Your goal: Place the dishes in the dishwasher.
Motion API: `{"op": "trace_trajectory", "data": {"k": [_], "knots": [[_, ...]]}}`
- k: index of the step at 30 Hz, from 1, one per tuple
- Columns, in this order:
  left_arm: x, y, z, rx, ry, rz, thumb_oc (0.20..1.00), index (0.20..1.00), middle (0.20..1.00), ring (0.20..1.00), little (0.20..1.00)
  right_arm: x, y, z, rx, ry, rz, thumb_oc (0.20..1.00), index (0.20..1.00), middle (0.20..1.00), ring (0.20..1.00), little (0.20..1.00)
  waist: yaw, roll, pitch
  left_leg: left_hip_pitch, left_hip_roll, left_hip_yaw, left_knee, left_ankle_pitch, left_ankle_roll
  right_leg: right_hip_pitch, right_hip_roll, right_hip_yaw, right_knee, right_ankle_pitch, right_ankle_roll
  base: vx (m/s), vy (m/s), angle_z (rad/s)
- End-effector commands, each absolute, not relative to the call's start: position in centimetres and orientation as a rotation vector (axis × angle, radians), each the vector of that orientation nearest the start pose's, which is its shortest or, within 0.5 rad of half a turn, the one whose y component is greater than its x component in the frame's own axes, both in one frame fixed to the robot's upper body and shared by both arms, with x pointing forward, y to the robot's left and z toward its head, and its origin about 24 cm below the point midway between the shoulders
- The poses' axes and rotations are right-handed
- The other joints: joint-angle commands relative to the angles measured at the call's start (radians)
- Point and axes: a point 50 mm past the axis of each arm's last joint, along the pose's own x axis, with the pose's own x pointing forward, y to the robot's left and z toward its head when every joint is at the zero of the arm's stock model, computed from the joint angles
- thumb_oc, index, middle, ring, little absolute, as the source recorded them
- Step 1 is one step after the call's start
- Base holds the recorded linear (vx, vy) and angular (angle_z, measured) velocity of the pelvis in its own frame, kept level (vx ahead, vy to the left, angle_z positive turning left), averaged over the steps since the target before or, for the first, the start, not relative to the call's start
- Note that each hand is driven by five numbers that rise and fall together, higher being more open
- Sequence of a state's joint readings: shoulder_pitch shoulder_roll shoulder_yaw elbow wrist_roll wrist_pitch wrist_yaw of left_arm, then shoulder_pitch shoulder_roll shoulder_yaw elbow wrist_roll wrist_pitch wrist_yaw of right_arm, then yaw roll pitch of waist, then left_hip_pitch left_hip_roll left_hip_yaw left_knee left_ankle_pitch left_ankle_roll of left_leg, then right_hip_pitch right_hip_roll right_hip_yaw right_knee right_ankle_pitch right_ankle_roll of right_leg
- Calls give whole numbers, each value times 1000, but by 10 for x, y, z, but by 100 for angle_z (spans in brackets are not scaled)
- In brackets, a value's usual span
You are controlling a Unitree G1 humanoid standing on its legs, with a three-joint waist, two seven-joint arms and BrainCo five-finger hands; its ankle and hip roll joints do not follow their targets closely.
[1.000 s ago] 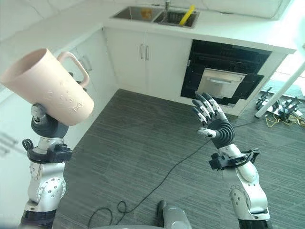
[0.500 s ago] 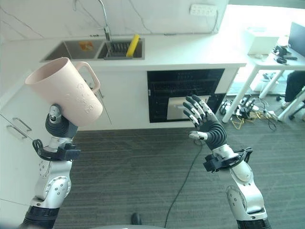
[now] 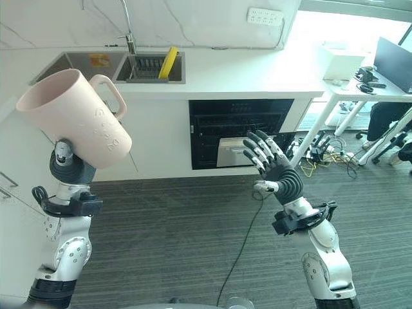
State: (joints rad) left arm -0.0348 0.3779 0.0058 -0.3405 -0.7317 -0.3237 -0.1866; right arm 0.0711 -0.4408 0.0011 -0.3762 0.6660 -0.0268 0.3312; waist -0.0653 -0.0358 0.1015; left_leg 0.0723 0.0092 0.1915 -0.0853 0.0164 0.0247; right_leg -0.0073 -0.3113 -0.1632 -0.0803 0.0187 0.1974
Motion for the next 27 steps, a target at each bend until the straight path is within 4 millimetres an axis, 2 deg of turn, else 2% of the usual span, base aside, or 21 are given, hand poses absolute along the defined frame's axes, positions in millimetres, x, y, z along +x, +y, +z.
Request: {"op": "trace_trajectory", "data": {"k": [1, 3, 6, 9, 11, 12, 13, 14, 16, 17, 18, 19, 20, 21, 24, 26, 27], "knots": [[227, 191, 193, -213, -810, -330, 200, 200, 200, 200, 200, 230, -174, 161, 165, -473, 508, 1000, 1000, 1000, 1000, 1000, 8, 17, -3, 59, 61, -43, -2, -74, -77, -15, 4, -1, -7, 176, 19, 232, -331, 10], [227, 193, 194, -210, -817, -340, 200, 200, 200, 200, 200, 231, -169, 161, 164, -479, 516, 1000, 1000, 1000, 1000, 1000, 11, 21, 8, 82, 86, -34, -2, -95, -80, -66, -28, 21, -7, 199, 33, 260, -381, 3], [226, 193, 198, -207, -834, -360, 200, 200, 200, 200, 200, 231, -170, 165, 162, -499, 526, 1000, 1000, 1000, 1000, 1000, 13, 15, 20, 109, 129, -41, 5, -105, -92, -86, -39, 50, -7, 199, 39, 371, -585, 8], [226, 190, 201, -230, -854, -377, 200, 200, 200, 200, 200, 232, -171, 171, 141, -510, 545, 1000, 1000, 1000, 1000, 1000, 2, 4, 17, 106, 183, -83, 76, -136, -127, -67, -2, 100, -7, 153, 45, 396, -692, 24], [225, 192, 199, -242, -847, -337, 200, 200, 200, 200, 200, 235, -171, 173, 119, -482, 576, 1000, 1000, 1000, 1000, 1000, 0, 4, 8, 141, 233, -72, 109, -133, -162, -49, 36, 72, -7, 140, 28, 350, -568, 21], [224, 194, 197, -259, -838, -318, 200, 200, 200, 200, 200, 235, -172, 173, 109, -468, 590, 1000, 1000, 1000, 1000, 1000, -2, 10, 3, 157, 260, -63, 126, -81, -181, -42, 59, 59, -7, 132, 14, 293, -433, 6], [223, 196, 195, -273, -832, -308, 200, 200, 200, 200, 200, 235, -172, 172, 116, -449, 606, 1000, 1000, 1000, 1000, 1000, -2, 15, -1, 153, 289, -55, 159, -6, -198, -33, 85, 43, -7, 120, -8, 385, -633, -8], [221, 198, 193, -280, -829, -302, 200, 200, 200, 200, 200, 234, -175, 167, 134, -414, 624, 1000, 1000, 1000, 1000, 1000, -2, 10, -11, 102, 325, -57, 260, 78, -209, -10, 121, 15, -7, 99, -50, 330, -571, -12], [219, 199, 190, -287, -827, -300, 200, 200, 200, 200, 200, 231, -178, 163, 126, -395, 631, 1000, 1000, 1000, 1000, 1000, -8, 4, -18, 67, 343, -20, 336, 102, -208, 7, 140, -8, -7, 80, -79, 269, -455, -5], [221, 198, 188, -300, -821, -307, 200, 200, 200, 200, 200, 230, -181, 158, 122, -381, 615, 1000, 1000, 1000, 1000, 1000, -12, 0, -21, 22, 338, 25, 391, 117, -206, 32, 153, -38, -7, 59, -98, 221, -367, 24], [223, 197, 188, -311, -814, -312, 200, 200, 200, 200, 200, 230, -182, 157, 118, -376, 602, 1000, 1000, 1000, 1000, 1000, -7, -2, -19, -14, 324, 32, 415, 124, -203, 49, 157, -50, -7, 48, -103, 193, -306, 46], [225, 196, 187, -326, -808, -317, 200, 200, 200, 200, 200, 231, -183, 156, 110, -373, 588, 1000, 1000, 1000, 1000, 1000, -4, -7, -16, -49, 287, 33, 417, 95, -190, 58, 155, -65, -7, 43, -99, 196, -206, 60], [226, 195, 186, -342, -797, -324, 200, 200, 200, 200, 200, 234, -183, 156, 105, -374, 577, 1000, 1000, 1000, 1000, 1000, 6, -6, -10, -74, 240, 40, 371, 71, -179, 71, 157, -76, -7, 33, -91, 225, -146, 59], [226, 195, 184, -351, -789, -329, 200, 200, 200, 200, 200, 235, -182, 155, 107, -377, 575, 1000, 1000, 1000, 1000, 1000, 11, -2, -6, -77, 218, 50, 319, 68, -173, 81, 158, -84, -7, 26, -84, 236, -85, 68], [222, 197, 182, -351, -782, -337, 200, 200, 200, 200, 200, 232, -180, 154, 97, -388, 564, 1000, 1000, 1000, 1000, 1000, 26, 19, -1, -87, 224, 59, 109, 149, -186, 109, 158, -95, -7, 10, -65, 198, 33, 42], [221, 198, 182, -355, -784, -338, 200, 200, 200, 200, 200, 231, -180, 154, 92, -393, 560, 1000, 1000, 1000, 1000, 1000, 30, 26, -3, -80, 254, 56, 7, 195, -197, 125, 146, -105, -7, 1, -57, 183, 103, 0], [221, 198, 182, -353, -786, -338, 200, 200, 200, 200, 200, 231, -180, 154, 89, -394, 559, 1000, 1000, 1000, 1000, 1000, 28, 28, -5, -79, 262, 60, -2, 196, -201, 130, 141, -113, -7, -1, -56, 215, 152, -10]]}}
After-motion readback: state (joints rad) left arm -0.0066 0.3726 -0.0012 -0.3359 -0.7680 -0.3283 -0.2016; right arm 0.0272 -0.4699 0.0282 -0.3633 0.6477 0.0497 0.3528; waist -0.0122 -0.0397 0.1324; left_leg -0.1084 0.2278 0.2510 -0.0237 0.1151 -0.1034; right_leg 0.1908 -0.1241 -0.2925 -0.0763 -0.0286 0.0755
